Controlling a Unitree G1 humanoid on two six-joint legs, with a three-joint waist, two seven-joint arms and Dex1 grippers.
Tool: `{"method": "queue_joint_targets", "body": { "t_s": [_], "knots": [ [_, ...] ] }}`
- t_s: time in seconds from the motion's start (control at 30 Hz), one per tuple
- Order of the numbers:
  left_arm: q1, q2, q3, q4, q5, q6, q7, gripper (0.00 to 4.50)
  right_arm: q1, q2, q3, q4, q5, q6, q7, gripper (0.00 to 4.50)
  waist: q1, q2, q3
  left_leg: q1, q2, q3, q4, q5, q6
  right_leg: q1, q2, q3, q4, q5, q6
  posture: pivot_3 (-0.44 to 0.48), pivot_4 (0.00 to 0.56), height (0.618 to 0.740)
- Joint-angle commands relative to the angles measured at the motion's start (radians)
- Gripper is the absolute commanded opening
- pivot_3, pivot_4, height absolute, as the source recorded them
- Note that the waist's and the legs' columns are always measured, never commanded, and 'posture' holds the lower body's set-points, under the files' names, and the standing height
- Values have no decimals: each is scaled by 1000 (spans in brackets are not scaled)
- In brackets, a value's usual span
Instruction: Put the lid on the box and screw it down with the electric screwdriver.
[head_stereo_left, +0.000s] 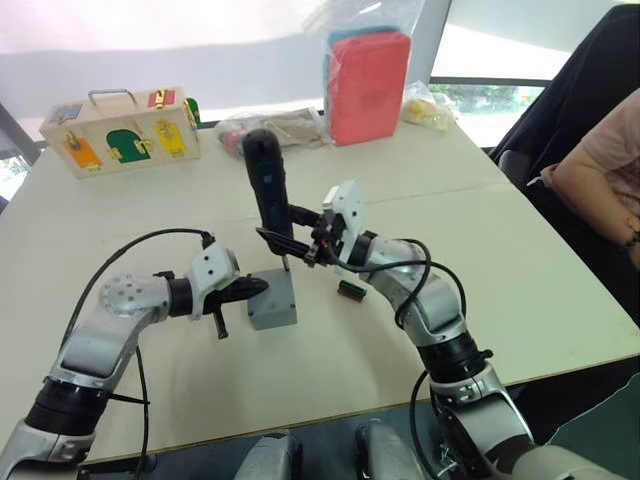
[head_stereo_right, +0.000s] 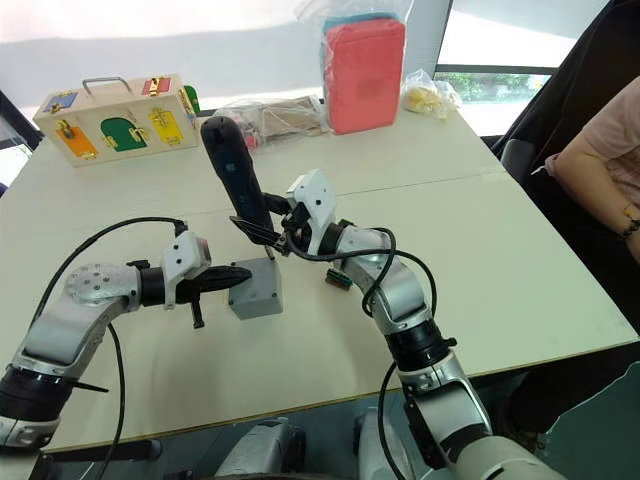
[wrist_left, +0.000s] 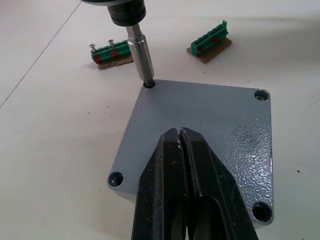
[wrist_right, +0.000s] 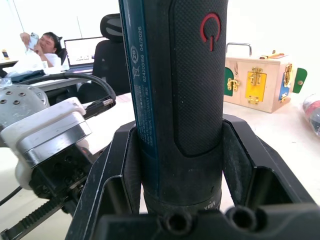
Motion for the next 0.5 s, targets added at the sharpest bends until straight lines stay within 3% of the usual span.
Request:
{"method": "queue_joint_targets", "body": {
  "t_s": [0.03, 0.17, 0.3, 0.5],
  "knots": [
    [29, 10, -28, 5, 24, 14, -8, 0, 45, 0, 37, 77, -30, 35, -1, 1833, -1, 0, -4, 0, 0, 0, 0, 0, 0, 0, 0, 0, 0, 0, 0, 0, 150, 740],
    [32, 12, -34, 10, 34, 6, -8, 0, 64, -4, 46, 93, -36, 41, 0, 1833, 0, 2, -10, 3, 0, 0, -2, -1, 1, 4, 0, 0, -4, 0, 0, 0, 150, 740],
    [32, 9, -35, 15, 38, 4, -9, 0, 87, -11, 58, 100, -51, 41, -1, 1833, 0, 1, -13, 22, 1, 0, -13, -5, 9, 22, 1, 0, -13, 0, 0, 0, 150, 740],
    [32, 8, -42, 22, 50, -4, -12, 0, 96, -15, 63, 112, -66, 68, -18, 1833, 0, 3, -18, 27, 1, 0, -16, -5, 9, 25, 1, 0, -14, -1, 0, 0, 150, 740]
  ]
}}
